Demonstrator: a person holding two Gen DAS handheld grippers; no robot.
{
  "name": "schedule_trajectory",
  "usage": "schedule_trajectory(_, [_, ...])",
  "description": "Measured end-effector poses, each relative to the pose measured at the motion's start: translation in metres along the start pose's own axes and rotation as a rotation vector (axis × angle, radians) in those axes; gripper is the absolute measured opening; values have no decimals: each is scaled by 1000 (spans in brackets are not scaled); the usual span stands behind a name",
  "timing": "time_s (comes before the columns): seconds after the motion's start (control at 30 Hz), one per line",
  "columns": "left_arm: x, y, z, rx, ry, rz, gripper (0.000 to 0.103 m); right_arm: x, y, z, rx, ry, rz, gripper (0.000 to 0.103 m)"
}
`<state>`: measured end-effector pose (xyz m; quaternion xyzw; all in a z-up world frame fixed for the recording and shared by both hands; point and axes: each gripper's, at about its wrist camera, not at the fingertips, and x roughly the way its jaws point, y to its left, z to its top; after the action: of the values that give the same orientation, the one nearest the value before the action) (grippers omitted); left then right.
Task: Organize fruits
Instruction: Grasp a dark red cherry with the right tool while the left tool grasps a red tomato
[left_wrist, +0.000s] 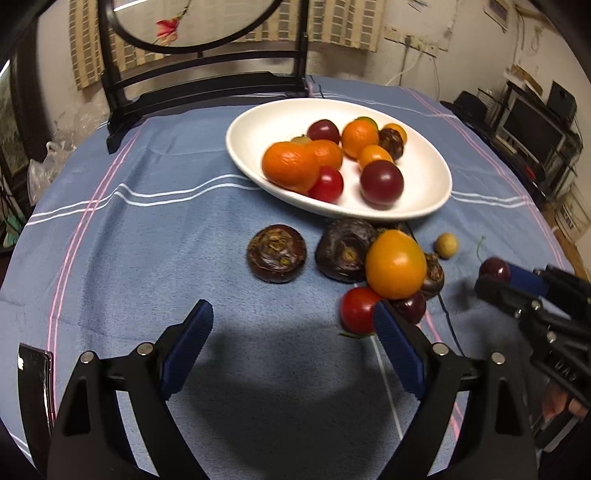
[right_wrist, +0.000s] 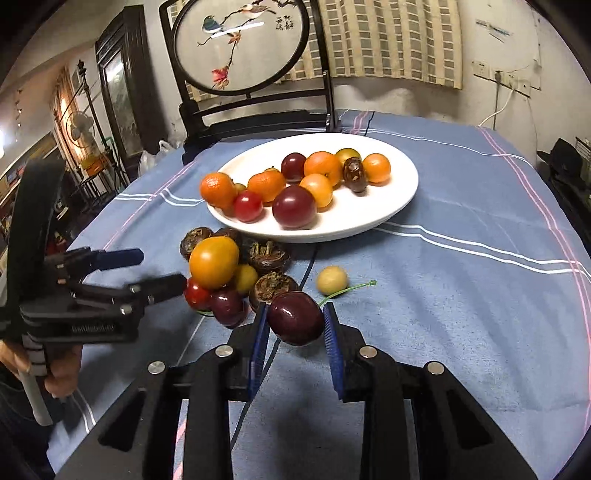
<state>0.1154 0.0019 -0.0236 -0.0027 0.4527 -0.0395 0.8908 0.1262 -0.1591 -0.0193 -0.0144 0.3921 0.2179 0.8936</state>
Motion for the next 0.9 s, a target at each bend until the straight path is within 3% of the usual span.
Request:
schedule_trajectory(0.23, [4,-10,-3,39,10,-49,76,-4,1,-1,-8,-13,9,30])
schedule_trajectory(0.4, [5,-19,-7,77,31,-83,63,-6,3,-2,-14,-17,15,30])
schedule_trajectory(0.63, [22,-29,-5,103,36,-72,53,-8,7,-2,-26,-25,21,30])
schedule_trajectory(0.7, [25,-32,-3,112,20,-72,42,-7,7,-2,-27,-23,22,30])
schedule_trajectory(0.73, [25,-34,-3,119,10,-71,30,-6,7,-2,-26,-20,20,30])
schedule_trajectory(0.9, [17,-31,-5,101,29,-97,30,-5,1,-1,-3,-21,11,30])
